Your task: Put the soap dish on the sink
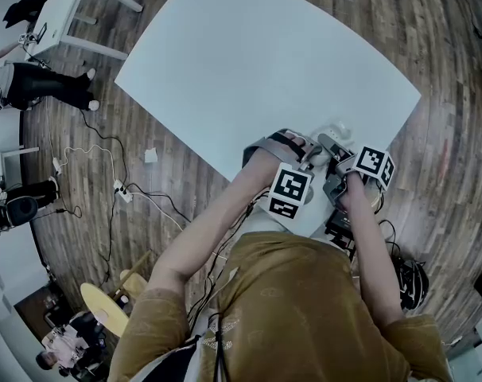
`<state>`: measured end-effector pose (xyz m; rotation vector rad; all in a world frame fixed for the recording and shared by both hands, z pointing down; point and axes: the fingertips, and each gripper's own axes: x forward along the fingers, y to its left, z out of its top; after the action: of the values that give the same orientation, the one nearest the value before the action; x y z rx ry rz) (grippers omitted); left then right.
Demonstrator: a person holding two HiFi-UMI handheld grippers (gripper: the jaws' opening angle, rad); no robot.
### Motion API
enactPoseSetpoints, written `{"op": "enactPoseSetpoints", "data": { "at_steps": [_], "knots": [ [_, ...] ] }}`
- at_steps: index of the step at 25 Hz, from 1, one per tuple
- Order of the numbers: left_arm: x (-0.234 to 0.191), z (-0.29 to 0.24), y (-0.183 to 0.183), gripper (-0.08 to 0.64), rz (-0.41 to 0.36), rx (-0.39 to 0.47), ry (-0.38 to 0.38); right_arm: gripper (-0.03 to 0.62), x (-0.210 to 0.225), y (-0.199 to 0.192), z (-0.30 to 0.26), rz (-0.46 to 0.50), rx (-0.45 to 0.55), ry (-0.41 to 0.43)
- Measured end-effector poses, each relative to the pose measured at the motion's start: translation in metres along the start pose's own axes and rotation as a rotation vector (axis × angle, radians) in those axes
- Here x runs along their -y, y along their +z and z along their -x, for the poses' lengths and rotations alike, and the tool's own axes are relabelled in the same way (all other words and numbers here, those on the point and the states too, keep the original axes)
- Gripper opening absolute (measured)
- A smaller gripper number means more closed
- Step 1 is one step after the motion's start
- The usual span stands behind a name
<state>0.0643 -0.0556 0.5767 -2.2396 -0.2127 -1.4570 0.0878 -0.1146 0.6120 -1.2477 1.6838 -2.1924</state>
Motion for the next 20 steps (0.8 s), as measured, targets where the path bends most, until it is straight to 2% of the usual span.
{"op": "enactPoseSetpoints", "data": {
  "at_steps": [5, 10, 20],
  "knots": [
    [0.008, -0.006, -0.01, 0.201, -0.034, -0.039, -0.013, 0.242, 0.009, 0.006, 0.014, -0.023, 0.021, -0.005],
    [0.005, -0.009, -0.011, 0.201, -0.003, -0.039, 0.017, 0.242, 0.02, 0.013, 0.025, -0.031, 0.038, -0.004],
    [0.002, -0.006, -0.009, 0.201, -0.005, -0.033, 0.071, 0.242, 0.025, 0.015, 0.027, 0.039, 0.065, -0.057]
  ]
}}
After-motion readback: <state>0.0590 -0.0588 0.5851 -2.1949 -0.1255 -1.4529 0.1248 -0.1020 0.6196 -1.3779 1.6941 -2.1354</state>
